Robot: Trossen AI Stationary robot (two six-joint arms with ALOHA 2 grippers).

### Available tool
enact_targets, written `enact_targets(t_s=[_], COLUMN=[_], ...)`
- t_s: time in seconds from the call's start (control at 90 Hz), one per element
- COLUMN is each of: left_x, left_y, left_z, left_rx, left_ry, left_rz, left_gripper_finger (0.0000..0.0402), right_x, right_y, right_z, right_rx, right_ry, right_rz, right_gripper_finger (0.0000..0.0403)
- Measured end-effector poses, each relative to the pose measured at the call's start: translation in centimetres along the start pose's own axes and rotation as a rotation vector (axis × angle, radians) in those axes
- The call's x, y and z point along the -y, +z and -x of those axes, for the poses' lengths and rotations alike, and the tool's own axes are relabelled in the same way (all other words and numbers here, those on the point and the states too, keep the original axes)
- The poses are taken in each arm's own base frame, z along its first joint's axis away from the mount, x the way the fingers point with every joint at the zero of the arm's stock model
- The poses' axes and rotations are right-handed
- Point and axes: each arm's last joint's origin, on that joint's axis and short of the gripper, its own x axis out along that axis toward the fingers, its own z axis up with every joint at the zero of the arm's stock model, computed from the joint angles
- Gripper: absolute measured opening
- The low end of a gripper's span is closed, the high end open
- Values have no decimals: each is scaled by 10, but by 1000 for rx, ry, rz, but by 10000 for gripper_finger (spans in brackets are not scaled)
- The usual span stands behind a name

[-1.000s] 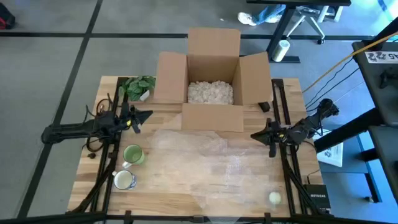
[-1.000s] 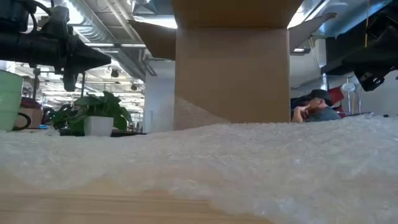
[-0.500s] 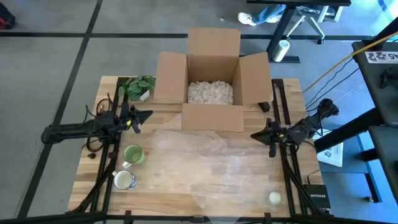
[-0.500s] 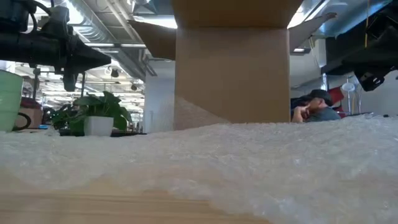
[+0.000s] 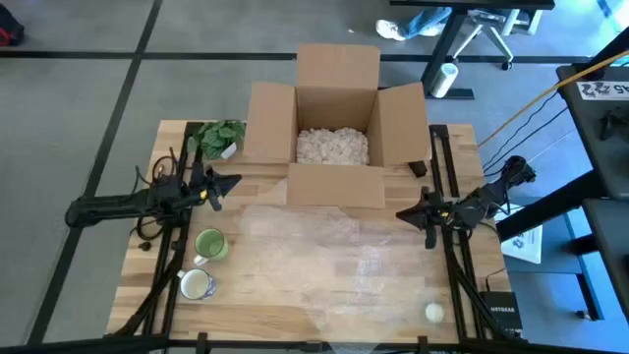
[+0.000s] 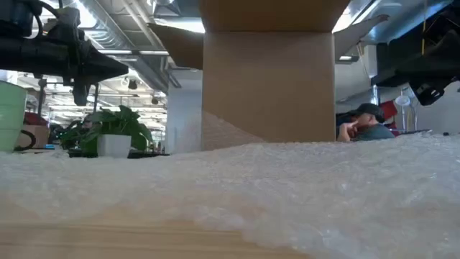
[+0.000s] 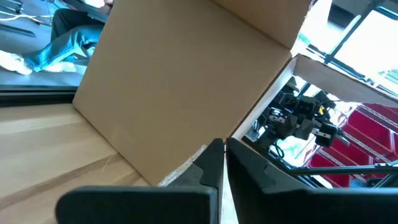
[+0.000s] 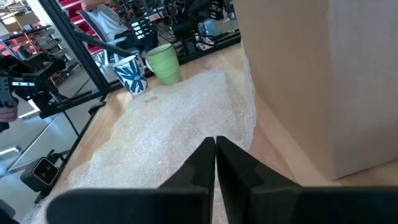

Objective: Wrap mug

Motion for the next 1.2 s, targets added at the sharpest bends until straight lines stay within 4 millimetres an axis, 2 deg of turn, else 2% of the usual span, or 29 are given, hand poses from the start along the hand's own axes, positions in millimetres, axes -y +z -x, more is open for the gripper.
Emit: enact_targets(t_s=[0.267, 0.489, 0.678, 0.922, 1.044, 1.2], left_x=[0, 9, 26, 50, 70, 101], left_y=[0, 4, 21, 27, 36, 57], left_z=[0, 3, 4, -6, -12, -13], left_rx=[-1, -92, -204, -465, -577, -658], left_ry=[-1, -107, -121, -92, -94, -98], left_rz=[-77, -215, -330, -501, -554, -618], left_gripper_finger=[0, 0, 0, 0, 0, 0], right_x=[0, 0, 0, 0, 0, 0], right_y=[0, 0, 0, 0, 0, 0], right_z=[0, 0, 0, 0, 0, 0], right_rx=[0, 0, 1, 1, 1, 2], right_ry=[-1, 0, 0, 0, 0, 1], right_rz=[0, 0, -1, -1, -2, -1], right_gripper_finger=[0, 0, 0, 0, 0, 0])
